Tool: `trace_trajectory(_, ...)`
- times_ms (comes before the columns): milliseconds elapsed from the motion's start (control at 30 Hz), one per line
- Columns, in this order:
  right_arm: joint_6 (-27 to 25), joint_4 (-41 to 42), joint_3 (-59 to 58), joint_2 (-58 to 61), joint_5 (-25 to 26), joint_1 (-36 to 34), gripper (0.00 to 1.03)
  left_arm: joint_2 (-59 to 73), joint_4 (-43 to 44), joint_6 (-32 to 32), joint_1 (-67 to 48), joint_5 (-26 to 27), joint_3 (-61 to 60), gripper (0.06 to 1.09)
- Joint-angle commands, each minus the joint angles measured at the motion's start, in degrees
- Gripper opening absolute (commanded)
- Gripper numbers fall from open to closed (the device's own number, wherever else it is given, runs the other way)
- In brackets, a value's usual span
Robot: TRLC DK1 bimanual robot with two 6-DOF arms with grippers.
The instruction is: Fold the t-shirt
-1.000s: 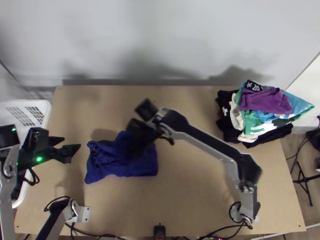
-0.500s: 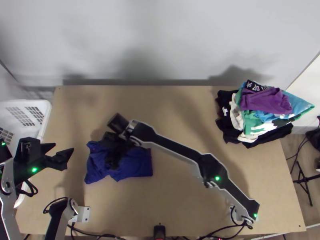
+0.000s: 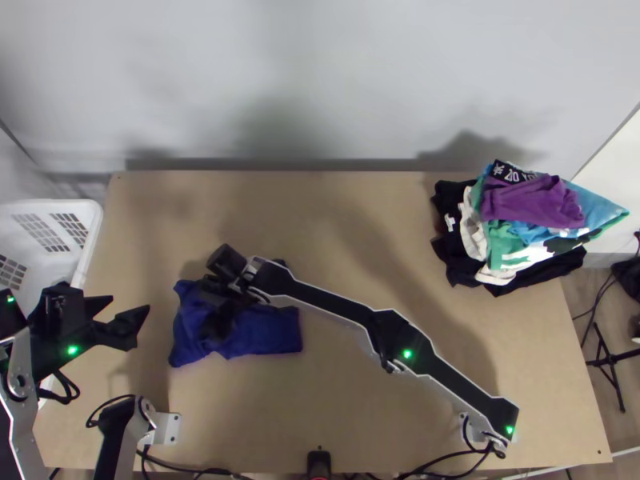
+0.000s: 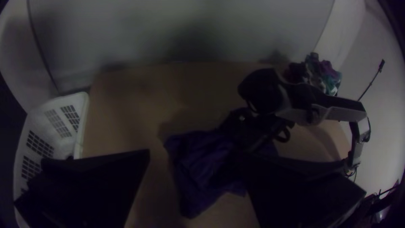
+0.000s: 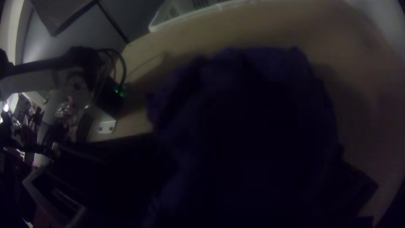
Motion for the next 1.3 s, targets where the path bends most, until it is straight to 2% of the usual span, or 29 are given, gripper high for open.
trace_trajectory(0,0.9,-4.8,-0.6,-1.5,1.2,-0.5,1.0,-0.8,-1.2,0.0,0.0,0.0,0.2,1.04)
trace_trajectory(200,1.6,-10.4,-3.6,-8.0,0.0,-0.9,0.99,-1.1,-1.8,0.8,-0.4,0.0,-0.1,1.04)
trace_trajectory(233,2.8,-10.5,-3.7,-8.8,-0.1,-1.0,0.99,-1.2,-1.9,0.9,-0.4,0.0,-0.2,1.04)
trace_trajectory(367,7.4,-10.6,-3.0,-11.8,-5.6,-0.4,0.99,-1.5,-2.3,1.4,-0.4,-0.1,0.2,1.04)
trace_trajectory(467,8.2,-10.7,-2.9,-14.1,-5.9,0.4,0.99,-1.6,-2.9,2.0,-0.4,-0.1,0.8,1.04)
trace_trajectory(667,7.6,-13.5,-4.8,-14.7,-5.9,-1.9,0.99,-1.9,-3.5,2.4,-0.3,0.0,1.6,1.04)
trace_trajectory(867,2.6,-22.3,-7.6,-16.0,-5.8,-5.3,0.95,-1.0,-3.6,2.4,-3.1,0.8,-0.6,1.04)
trace_trajectory(967,0.7,-22.8,-12.2,-17.4,-5.6,-6.9,0.81,2.7,-3.5,2.3,-5.8,0.9,-0.4,1.04)
trace_trajectory(1000,0.6,-22.8,-13.5,-17.8,-5.6,-7.5,0.72,4.1,-3.4,2.1,-7.2,1.0,0.2,1.04)
trace_trajectory(1167,-2.1,-21.9,-17.6,-20.9,-5.7,-8.7,0.08,9.9,-1.9,1.9,-13.5,0.9,2.8,1.04)
trace_trajectory(1200,-2.3,-22.1,-17.8,-21.0,-5.7,-9.0,0.03,11.2,-1.6,2.4,-15.3,0.9,2.8,1.04)
trace_trajectory(1267,-3.4,-22.8,-18.9,-21.6,-5.7,-9.8,0.03,13.2,-1.0,4.3,-20.9,0.8,2.5,1.04)
